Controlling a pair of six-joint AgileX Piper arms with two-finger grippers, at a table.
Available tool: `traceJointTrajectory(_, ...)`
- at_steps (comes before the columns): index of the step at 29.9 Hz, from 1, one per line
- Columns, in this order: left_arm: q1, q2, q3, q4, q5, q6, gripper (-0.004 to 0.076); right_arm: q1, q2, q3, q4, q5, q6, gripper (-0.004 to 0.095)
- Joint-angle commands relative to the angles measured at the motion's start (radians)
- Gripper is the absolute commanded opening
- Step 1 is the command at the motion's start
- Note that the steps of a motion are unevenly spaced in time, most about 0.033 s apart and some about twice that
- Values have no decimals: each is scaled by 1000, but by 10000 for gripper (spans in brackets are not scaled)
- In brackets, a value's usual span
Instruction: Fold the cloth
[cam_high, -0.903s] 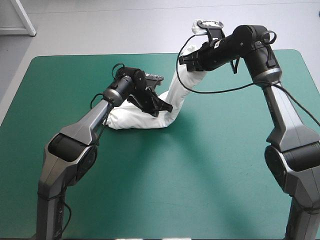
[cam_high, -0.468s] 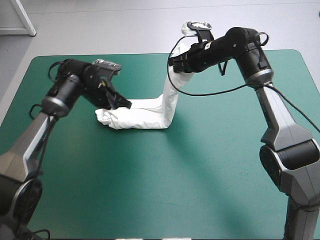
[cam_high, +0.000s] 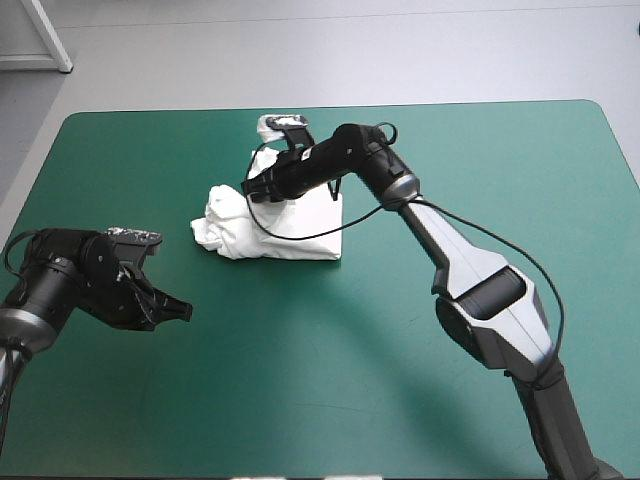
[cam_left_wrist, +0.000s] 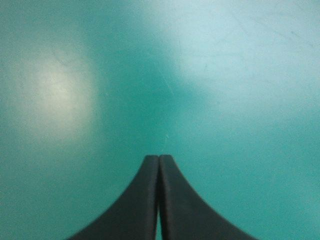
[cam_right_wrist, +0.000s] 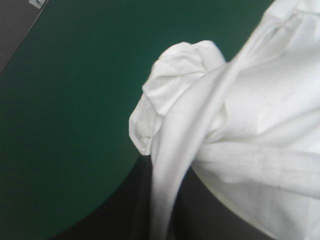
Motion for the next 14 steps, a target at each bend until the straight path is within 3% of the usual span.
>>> traceJointTrajectory(1,-1,-58,45,-34,-48,-12,-9,28,-4,-146,54,-29,-47,344)
traceJointTrajectory(3,-1,-60,73,-42,-51,-7,-9,32,11,-194,23,-10,-38,668)
traceJointTrajectory(5,-1,-60,86,-42,-49,-4,-9,32,11,-227,-58,15,42,898)
traceJointTrajectory(6,-1,-60,87,-42,-49,-4,-9,28,2,-244,-113,46,91,943)
traceJointTrajectory(10,-3,-60,87,-42,-54,-4,-9,9,-16,-311,-318,235,202,858)
traceJointTrajectory(14,-3,-60,87,-55,-67,-4,-9,2,-71,-258,-369,233,231,774)
